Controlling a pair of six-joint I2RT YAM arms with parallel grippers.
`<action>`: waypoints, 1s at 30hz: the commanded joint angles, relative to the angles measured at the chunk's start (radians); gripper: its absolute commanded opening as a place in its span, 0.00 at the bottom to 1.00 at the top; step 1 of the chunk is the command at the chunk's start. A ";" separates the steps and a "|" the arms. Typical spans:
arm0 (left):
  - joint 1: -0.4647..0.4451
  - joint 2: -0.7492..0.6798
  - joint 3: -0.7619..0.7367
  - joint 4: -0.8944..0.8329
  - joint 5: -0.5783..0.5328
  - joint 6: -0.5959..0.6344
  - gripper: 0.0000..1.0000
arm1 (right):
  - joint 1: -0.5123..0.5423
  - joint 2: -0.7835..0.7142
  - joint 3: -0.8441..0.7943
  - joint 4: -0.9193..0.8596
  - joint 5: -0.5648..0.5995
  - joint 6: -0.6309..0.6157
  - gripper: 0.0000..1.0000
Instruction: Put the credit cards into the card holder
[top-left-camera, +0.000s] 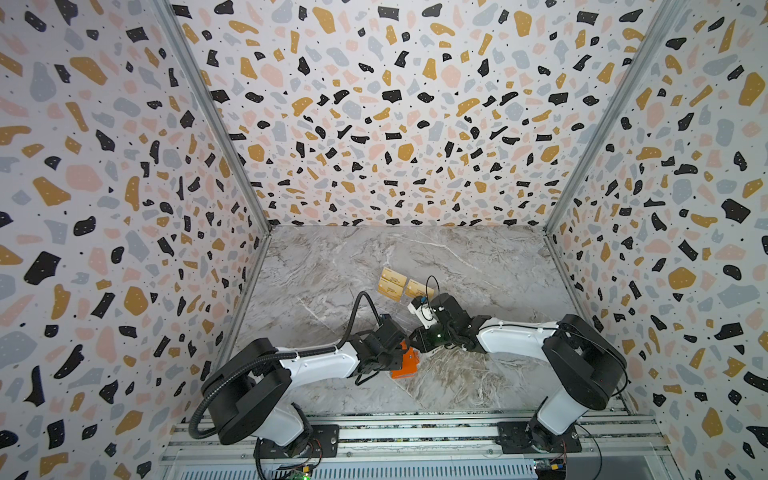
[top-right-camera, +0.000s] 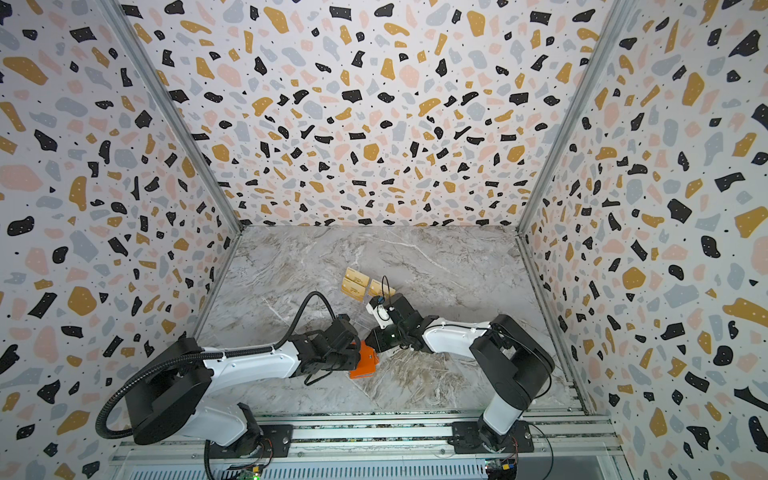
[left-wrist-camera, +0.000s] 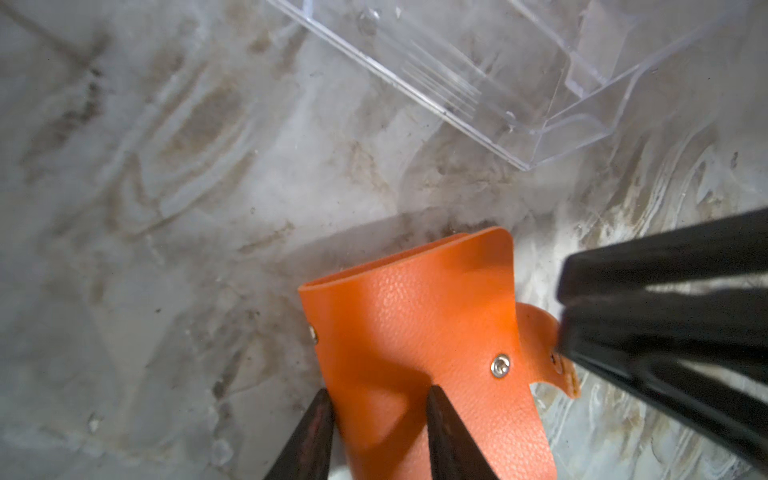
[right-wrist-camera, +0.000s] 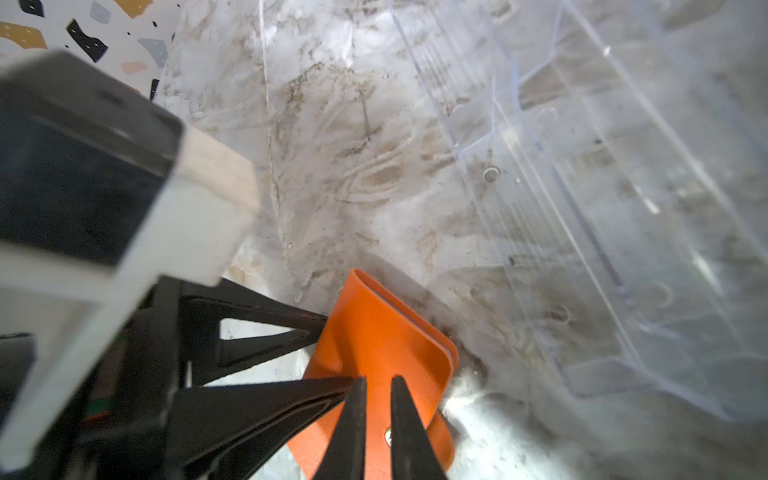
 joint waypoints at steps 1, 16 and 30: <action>-0.010 0.024 -0.054 -0.042 0.003 -0.005 0.38 | 0.005 -0.071 0.029 -0.081 0.044 0.006 0.15; -0.018 0.050 -0.041 0.021 0.028 0.095 0.37 | 0.058 -0.149 -0.017 -0.280 0.247 0.117 0.29; -0.025 0.008 -0.063 0.022 0.010 0.074 0.37 | 0.136 -0.056 0.035 -0.342 0.325 0.183 0.35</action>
